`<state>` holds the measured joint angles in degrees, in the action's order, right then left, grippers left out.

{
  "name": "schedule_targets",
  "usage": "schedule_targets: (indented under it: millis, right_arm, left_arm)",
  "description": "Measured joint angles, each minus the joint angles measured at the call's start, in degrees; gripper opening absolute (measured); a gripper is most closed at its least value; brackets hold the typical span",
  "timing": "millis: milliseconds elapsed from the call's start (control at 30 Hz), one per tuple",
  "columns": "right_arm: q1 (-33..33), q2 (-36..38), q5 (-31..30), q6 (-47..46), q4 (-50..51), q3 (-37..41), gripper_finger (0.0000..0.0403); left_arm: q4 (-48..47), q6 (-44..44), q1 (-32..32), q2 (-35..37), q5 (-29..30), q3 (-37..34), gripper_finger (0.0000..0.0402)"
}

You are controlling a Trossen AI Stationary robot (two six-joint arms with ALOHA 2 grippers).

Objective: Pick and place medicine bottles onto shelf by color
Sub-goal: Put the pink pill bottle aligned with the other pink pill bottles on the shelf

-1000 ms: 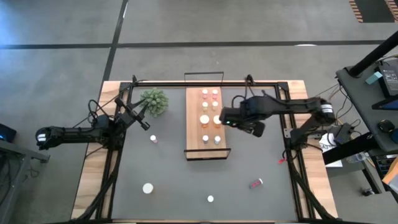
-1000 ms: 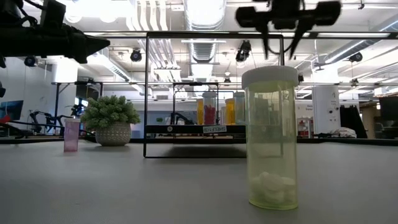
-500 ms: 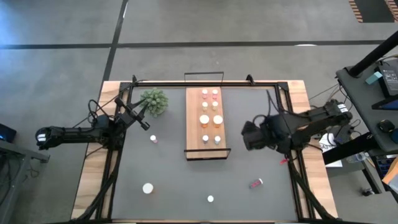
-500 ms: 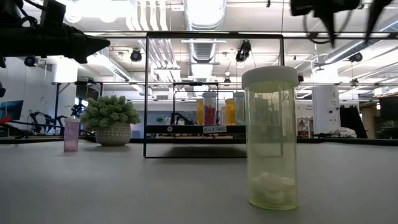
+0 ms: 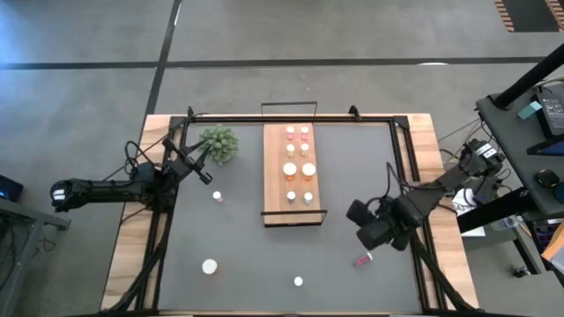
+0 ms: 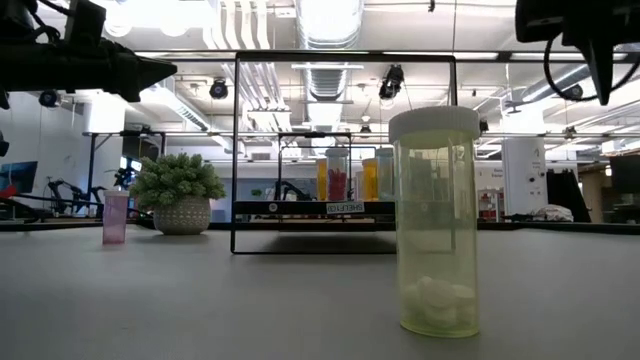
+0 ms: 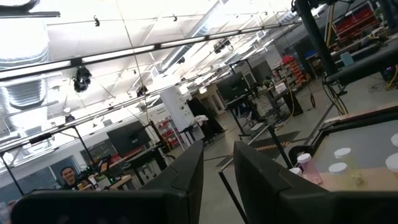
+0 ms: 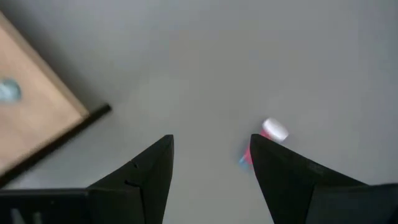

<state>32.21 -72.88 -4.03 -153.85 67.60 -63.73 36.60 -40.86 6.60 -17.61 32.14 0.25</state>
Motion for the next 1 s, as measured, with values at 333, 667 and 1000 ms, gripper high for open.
schedule_targets:
  millis: [333, 667, 1000]
  right_arm:
    - [1.4, -3.5, 2.6, 1.3, -15.1, 4.9, 0.0203]
    - [1.6, -3.7, -0.8, 16.8, -15.6, 2.8, 0.0203]
    - [1.7, -5.2, -13.6, 32.0, -15.5, -4.7, 0.0203]
  left_arm:
    - [0.0, 0.0, 0.0, 0.0, 0.0, 0.0, 0.0072]
    - [0.0, 0.0, 0.0, 0.0, 0.0, 0.0, 0.0072]
    - [0.0, 0.0, 0.0, 0.0, 0.0, 0.0, 0.0072]
